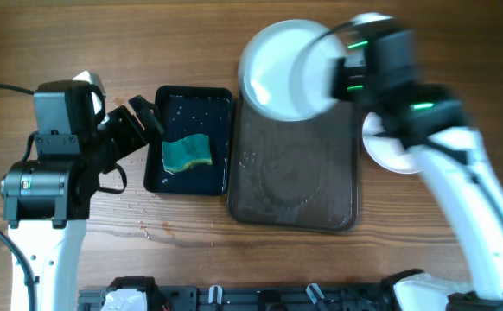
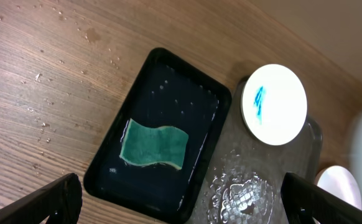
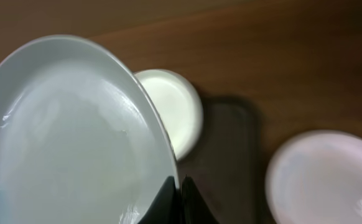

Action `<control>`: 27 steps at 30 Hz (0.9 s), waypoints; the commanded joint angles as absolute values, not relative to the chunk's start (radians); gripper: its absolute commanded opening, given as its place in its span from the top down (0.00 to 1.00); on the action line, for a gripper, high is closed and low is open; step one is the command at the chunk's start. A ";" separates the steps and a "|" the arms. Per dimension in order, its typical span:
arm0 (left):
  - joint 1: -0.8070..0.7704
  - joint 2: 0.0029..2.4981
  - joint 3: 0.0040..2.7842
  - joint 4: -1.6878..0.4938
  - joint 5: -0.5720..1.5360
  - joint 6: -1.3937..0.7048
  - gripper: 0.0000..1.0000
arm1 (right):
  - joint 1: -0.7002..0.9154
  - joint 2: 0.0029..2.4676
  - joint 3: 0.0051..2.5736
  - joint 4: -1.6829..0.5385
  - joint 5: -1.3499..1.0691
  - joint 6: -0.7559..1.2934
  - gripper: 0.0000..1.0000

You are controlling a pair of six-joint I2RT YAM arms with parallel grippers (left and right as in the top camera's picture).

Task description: Clean dirty plates on tray and stack at the side

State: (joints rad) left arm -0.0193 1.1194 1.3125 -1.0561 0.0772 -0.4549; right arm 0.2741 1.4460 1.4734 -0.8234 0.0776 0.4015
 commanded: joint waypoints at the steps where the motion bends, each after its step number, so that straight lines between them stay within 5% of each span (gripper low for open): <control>1: -0.015 1.118 1.328 -1.056 0.089 -0.456 0.00 | -0.064 1.472 1.473 -0.931 -0.137 0.455 0.96; 4: -0.015 1.118 1.328 -1.056 0.089 -0.456 0.00 | -0.295 1.565 1.467 -1.017 -0.183 0.376 0.96; 9: -0.015 1.118 1.328 -1.056 0.089 -0.456 0.00 | -0.420 1.787 1.431 -1.126 -0.184 0.318 0.96; 11: -0.015 1.118 1.328 -1.056 0.089 -0.456 0.00 | -0.418 1.845 1.425 -1.134 -0.180 0.317 0.96; 15: -0.015 1.118 1.328 -1.056 0.089 -0.456 0.00 | -0.416 1.806 1.435 -1.118 -0.155 0.369 0.59; 22: -0.015 1.118 1.328 -1.056 0.089 -0.456 0.00 | -0.309 1.589 1.449 -1.080 -0.195 0.242 0.57; 27: -0.015 1.118 1.328 -1.056 0.089 -0.456 0.00 | -0.064 1.499 1.449 -1.005 -0.340 0.051 0.64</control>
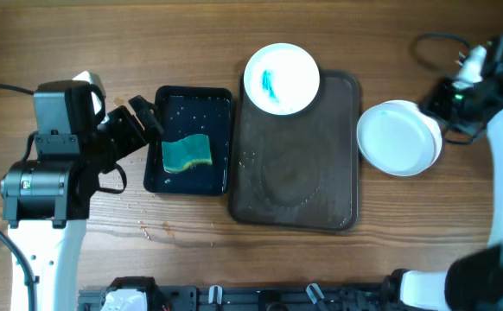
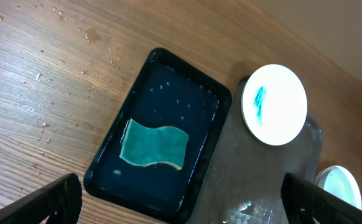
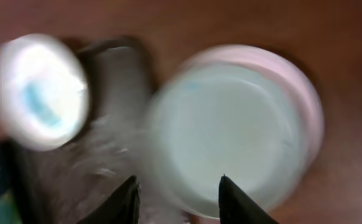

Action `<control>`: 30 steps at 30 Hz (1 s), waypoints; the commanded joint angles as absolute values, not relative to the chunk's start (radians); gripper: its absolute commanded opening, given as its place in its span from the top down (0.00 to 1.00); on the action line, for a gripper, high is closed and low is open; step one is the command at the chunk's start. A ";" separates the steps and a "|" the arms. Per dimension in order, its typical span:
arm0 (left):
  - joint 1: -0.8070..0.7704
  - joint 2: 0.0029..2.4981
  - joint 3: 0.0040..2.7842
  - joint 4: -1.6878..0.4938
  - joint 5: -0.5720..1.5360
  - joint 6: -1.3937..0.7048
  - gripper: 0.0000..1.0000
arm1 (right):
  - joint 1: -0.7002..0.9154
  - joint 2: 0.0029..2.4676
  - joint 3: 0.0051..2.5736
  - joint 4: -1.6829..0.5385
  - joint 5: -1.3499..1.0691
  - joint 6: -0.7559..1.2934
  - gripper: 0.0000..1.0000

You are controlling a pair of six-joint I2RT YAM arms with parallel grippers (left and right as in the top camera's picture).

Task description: Clean dirty plates on tray and stack at the side

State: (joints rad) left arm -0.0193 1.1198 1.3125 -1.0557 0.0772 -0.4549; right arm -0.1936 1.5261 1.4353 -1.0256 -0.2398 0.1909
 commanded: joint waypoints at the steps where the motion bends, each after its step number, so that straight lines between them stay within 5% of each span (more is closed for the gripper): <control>1: -0.015 1.118 1.328 -1.056 0.089 -0.456 0.00 | 0.007 1.507 1.446 -1.005 -0.331 0.039 0.67; 5: -0.015 1.118 1.328 -1.056 0.089 -0.456 0.00 | 0.143 1.572 1.429 -1.009 -0.214 0.082 0.96; 14: -0.015 1.118 1.328 -1.056 0.089 -0.456 0.00 | 0.106 1.889 1.399 -1.019 -0.139 0.154 0.96; 22: -0.015 1.118 1.328 -1.056 0.089 -0.456 0.00 | -0.019 1.913 1.400 -1.035 -0.054 0.223 0.96; 30: -0.015 1.118 1.328 -1.056 0.089 -0.456 0.00 | -0.024 1.830 1.415 -0.998 -0.465 -0.038 0.96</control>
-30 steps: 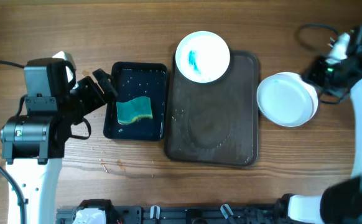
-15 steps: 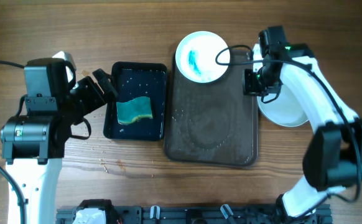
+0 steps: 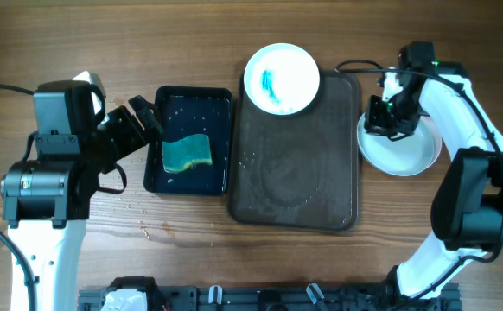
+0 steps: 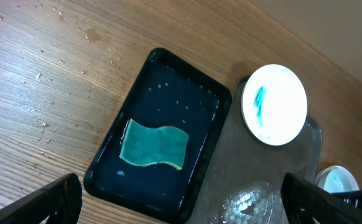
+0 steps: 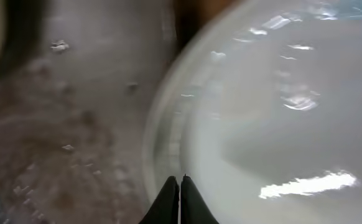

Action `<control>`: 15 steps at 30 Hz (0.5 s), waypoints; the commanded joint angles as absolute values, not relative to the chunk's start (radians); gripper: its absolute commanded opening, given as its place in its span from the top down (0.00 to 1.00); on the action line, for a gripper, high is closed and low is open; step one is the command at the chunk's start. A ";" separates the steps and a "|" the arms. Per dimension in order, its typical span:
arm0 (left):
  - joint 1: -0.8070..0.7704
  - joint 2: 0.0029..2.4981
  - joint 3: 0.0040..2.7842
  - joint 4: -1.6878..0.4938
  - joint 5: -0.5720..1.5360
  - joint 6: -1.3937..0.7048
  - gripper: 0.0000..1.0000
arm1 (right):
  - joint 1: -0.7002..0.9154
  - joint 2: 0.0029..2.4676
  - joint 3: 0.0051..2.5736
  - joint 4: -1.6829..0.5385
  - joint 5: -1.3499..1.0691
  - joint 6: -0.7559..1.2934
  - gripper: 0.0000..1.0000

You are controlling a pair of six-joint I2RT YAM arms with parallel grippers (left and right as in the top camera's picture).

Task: Clean dirty plates on tray and stack at the side
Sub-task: 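Grasp the top plate with the right gripper and drag it onto the tray center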

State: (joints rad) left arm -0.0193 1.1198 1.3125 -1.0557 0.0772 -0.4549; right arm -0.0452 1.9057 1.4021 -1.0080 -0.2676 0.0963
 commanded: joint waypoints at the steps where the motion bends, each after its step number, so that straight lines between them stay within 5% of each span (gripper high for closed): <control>1: -0.015 1.118 1.328 -1.056 0.089 -0.456 0.00 | -0.018 1.818 1.415 -1.005 -0.463 -0.036 0.96; 9: -0.015 1.118 1.328 -1.056 0.089 -0.456 0.00 | 0.035 1.854 1.317 -0.969 -0.071 0.126 0.96; 15: -0.015 1.118 1.328 -1.056 0.089 -0.456 0.00 | 0.008 1.847 1.278 -0.908 -0.007 0.130 0.96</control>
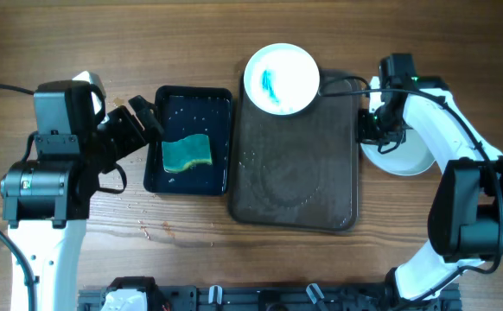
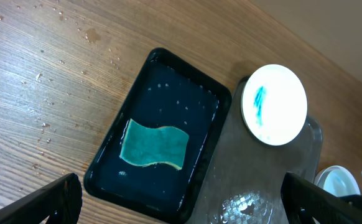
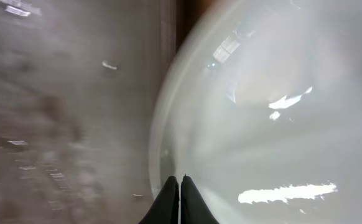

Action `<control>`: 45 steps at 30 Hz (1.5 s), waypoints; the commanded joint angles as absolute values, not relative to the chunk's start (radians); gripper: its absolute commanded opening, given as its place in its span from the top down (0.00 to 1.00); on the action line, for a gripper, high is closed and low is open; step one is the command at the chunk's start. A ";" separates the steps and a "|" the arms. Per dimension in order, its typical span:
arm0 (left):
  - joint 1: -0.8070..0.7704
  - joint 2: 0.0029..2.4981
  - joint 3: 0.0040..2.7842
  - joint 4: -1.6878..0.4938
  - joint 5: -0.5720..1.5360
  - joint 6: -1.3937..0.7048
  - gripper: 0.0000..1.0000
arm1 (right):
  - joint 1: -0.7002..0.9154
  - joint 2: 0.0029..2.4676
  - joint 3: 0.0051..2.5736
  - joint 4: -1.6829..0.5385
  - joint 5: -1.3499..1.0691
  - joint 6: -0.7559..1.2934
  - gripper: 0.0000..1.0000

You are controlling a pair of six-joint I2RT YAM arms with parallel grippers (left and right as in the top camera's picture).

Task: Clean dirty plates on tray and stack at the side
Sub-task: 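Grasp the top plate with the right gripper and drag it onto the tray center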

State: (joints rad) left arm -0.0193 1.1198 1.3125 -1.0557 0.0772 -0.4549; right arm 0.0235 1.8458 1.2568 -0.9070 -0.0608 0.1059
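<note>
A small white plate with a blue smear lies at the far end of the dark wet tray. Right of the tray sits the stack of clean white plates. My right gripper is shut, its tips together on the stack's left rim, close to the tray's edge. My left gripper hangs open high above the black basin, holding nothing.
A black basin of water with a green sponge stands left of the tray. Water drops speckle the wooden table around the basin. The right arm's cable loops over the table behind the tray.
My right gripper, still shut, has shifted slightly along the stack's left rim toward the tray. The left arm, sponge and smeared plate have not moved.
My right gripper was shut on a clean white plate above the tray's far end. Then it was open over the side stack, with the plate lying on top. Later it was shut at the stack's left rim, where it remains.
</note>
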 commanded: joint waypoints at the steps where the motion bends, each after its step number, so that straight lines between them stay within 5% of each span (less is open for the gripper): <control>1: -0.015 1.118 1.328 -1.056 0.089 -0.456 0.00 | 0.006 1.835 1.307 -0.923 -0.050 0.116 0.96; 8: -0.015 1.118 1.328 -1.056 0.089 -0.456 0.00 | 0.082 1.707 1.410 -0.849 -0.576 -0.074 0.72; 15: -0.015 1.118 1.328 -1.056 0.089 -0.456 0.00 | 0.230 1.777 1.380 -0.537 -0.006 0.117 0.49; 22: -0.015 1.118 1.328 -1.056 0.089 -0.456 0.00 | 0.232 1.999 1.380 -0.228 0.025 0.127 0.21; 27: -0.015 1.118 1.328 -1.056 0.089 -0.456 0.00 | 0.232 2.140 1.380 -0.148 0.023 0.133 0.26; 31: -0.015 1.118 1.328 -1.056 0.089 -0.456 0.00 | 0.232 2.167 1.380 -0.158 0.015 0.134 0.96; 45: -0.015 1.118 1.328 -1.056 0.089 -0.456 0.00 | 0.216 1.559 1.380 -0.766 -0.068 0.200 0.96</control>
State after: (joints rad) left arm -0.0193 1.1198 1.3125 -1.0554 0.0772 -0.4549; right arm 0.2161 1.6627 1.3754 -0.6579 -0.0383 0.1390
